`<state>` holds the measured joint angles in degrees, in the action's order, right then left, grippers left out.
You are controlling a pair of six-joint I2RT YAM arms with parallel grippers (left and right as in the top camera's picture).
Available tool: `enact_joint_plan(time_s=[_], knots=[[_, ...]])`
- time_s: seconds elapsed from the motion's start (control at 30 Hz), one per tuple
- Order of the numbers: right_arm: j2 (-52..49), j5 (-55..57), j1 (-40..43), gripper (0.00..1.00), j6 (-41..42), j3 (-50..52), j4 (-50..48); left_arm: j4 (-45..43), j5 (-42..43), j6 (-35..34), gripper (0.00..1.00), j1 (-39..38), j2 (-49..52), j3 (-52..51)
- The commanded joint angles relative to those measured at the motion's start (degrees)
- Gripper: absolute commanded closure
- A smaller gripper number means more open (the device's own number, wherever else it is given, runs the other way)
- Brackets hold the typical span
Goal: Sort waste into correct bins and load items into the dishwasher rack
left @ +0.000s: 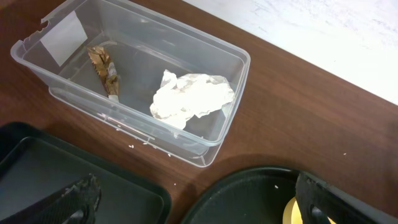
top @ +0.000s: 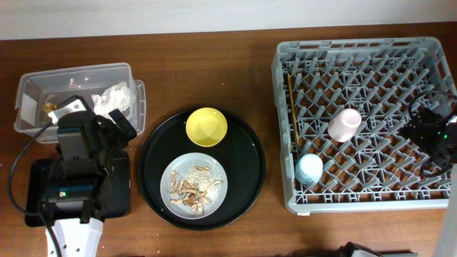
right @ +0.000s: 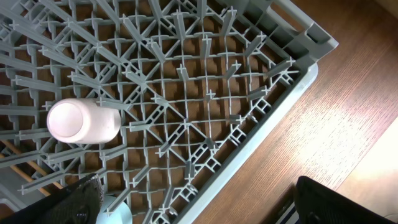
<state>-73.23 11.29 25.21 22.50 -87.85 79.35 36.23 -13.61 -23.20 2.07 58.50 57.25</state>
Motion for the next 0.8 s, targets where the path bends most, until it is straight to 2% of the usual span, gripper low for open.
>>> enact_joint_plan(time_s=[0.0, 0.47, 0.63, 0.73, 0.77], knots=[[0.44, -0.13, 0.35, 0.01, 0.50, -0.22, 0.17, -0.09, -0.61, 0.28, 0.01, 0.24, -0.22, 0.26], [0.44, -0.13, 0.35, 0.01, 0.50, -0.22, 0.17, -0.09, -0.59, 0.28, 0.01, 0.24, -0.24, 0.26], [0.44, -0.13, 0.35, 0.01, 0.50, -0.22, 0.17, 0.79, 22.62, -0.92, 0.01, 0.24, -0.24, 0.26], [0.44, -0.13, 0.35, 0.01, 0.50, -0.22, 0.17, 1.64, 44.33, -1.01, 0.01, -1.16, 0.85, 0.20], [0.44, -0.13, 0.35, 0.01, 0.50, -0.22, 0.17, 1.62, 46.90, -1.01, 0.01, -2.82, 1.70, 0.20]])
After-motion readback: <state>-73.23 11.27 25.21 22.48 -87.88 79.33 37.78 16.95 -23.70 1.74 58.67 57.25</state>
